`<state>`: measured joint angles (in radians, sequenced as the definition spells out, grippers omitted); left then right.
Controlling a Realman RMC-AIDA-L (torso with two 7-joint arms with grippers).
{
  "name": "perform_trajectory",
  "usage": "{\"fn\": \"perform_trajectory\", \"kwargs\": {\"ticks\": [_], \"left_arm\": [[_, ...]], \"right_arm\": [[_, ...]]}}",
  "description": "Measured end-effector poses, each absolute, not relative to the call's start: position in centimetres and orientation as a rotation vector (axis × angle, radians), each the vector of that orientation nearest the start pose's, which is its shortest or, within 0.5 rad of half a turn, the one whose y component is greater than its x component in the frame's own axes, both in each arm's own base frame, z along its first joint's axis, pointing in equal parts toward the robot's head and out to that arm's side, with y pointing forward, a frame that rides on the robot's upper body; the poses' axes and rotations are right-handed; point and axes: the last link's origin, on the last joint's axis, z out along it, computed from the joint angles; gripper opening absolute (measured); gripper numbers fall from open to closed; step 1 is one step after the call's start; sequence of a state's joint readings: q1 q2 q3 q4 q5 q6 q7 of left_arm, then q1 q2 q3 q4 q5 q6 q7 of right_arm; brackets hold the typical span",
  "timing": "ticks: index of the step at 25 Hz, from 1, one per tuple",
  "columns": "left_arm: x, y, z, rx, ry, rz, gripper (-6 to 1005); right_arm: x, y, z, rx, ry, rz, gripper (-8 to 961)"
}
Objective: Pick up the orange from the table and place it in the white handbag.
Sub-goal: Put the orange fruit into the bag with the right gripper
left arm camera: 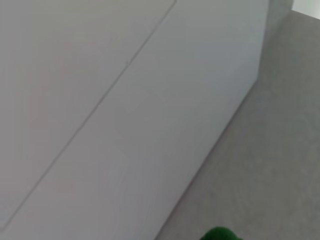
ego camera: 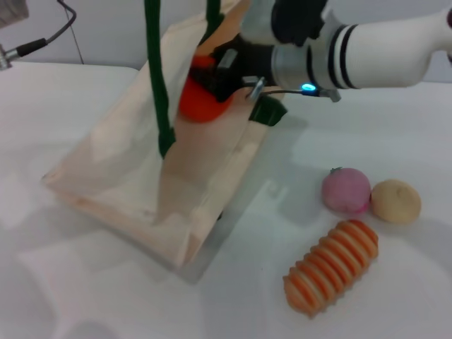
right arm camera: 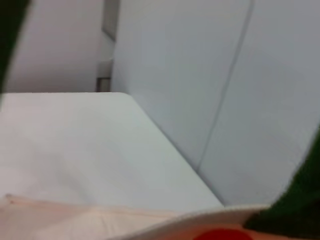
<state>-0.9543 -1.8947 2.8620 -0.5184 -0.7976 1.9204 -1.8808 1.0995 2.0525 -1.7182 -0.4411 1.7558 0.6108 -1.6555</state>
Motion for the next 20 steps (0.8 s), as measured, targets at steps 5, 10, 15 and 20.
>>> {"fn": "perform_trajectory", "kwargs": {"ticks": [5,10,15,20], "left_arm": [[-18.7,40.5,12.4,-2.386,-1.050,-1.487,216],[-20.5,40.8,12.4,-2.284,-1.109,-1.456,219],[-21.8,40.9,12.5,-2.226,-1.159,-1.447,221],[-22.4,40.9,12.6,-2.201,-1.169,-1.431,393]], "right_arm": [[6.7,44.4,-11.1,-2.696,0.031,0.248,136],[7.0,44.3,-10.7,-2.712,0.060,0.270,280],[7.1,44.0,-10.6,-2.742,0.066,0.269,496],[7.2,44.0,-10.5,-2.753,0.071,0.259,823]]}}
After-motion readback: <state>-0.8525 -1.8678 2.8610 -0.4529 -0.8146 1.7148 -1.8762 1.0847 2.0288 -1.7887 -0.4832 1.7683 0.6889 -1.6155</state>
